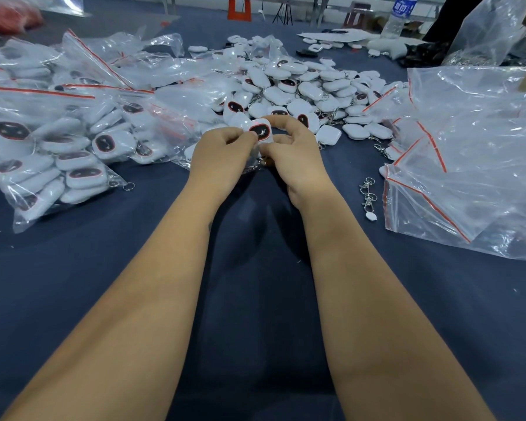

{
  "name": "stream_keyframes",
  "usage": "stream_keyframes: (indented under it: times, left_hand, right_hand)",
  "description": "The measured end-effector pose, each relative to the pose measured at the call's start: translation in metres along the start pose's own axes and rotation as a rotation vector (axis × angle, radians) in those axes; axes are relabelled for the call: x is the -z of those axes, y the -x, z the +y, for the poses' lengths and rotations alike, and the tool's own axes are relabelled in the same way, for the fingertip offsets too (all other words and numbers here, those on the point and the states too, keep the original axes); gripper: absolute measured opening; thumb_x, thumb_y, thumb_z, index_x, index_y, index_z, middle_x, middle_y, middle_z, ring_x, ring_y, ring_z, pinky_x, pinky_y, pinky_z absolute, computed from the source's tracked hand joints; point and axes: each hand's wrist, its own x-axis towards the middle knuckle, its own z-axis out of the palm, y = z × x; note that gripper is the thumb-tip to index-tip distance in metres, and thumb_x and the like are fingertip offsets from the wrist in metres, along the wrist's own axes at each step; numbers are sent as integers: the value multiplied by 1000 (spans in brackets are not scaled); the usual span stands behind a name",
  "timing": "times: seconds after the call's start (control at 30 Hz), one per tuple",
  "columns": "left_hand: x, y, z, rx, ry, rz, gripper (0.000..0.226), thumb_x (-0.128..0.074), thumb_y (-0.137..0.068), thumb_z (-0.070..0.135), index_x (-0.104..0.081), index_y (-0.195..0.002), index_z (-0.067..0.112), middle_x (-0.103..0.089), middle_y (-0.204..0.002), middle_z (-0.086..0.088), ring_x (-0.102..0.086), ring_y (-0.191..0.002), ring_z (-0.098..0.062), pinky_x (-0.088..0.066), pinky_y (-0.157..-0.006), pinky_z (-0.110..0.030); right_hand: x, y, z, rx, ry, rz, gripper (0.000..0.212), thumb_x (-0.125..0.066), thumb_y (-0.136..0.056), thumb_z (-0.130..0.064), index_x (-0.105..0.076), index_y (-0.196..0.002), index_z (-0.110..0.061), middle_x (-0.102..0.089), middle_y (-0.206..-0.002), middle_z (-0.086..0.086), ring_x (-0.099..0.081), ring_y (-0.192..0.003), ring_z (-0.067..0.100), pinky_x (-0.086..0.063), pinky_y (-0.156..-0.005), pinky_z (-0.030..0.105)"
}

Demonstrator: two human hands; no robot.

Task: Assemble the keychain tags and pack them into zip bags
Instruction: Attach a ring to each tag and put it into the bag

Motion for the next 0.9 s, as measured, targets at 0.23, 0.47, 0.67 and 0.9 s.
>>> stream_keyframes:
  times: [0.23, 0.47, 0.67, 0.9]
  left_hand:
    - [3, 4, -2, -69, -160, 54, 44, -57, -81, 6, -73, -115, 30, -69, -85, 17, -59, -73, -2, -48, -70, -20]
    - [1, 6, 1, -114, -186, 10, 38, -60, -80, 8, -69, -113, 22, -69, -86, -3, -66, -83, -27, -57, -80, -48]
    - [-2, 3, -1, -188, -222, 87, 62, -68, -75, 9, -58, -134, 22, -59, -121, 1, -61, -106, -20, -51, -91, -35]
    - [-1, 1, -5, -278, -224, 92, 58, -68, -76, 9, -62, -131, 29, -56, -121, 7, -56, -102, -7, -44, -84, -20]
  right_hand:
    - [-1, -3, -7, 23, -238, 178, 26, -50, -85, 13, -51, -94, -11, -60, -82, 5, -63, -81, 21, -58, -71, 25]
    - [0, 3, -4, 151, 6, 77, 40, -55, -85, 9, -54, -104, -26, -64, -83, 3, -54, -76, 14, -47, -75, 23]
    - [-2, 4, 1, 91, 244, 123, 29, -63, -85, -2, -54, -99, -26, -59, -68, -6, -51, -52, -3, -42, -59, 14]
    - [-3, 3, 1, 94, 319, 144, 27, -72, -83, -13, -58, -101, -25, -61, -69, -9, -53, -59, 1, -42, -66, 21]
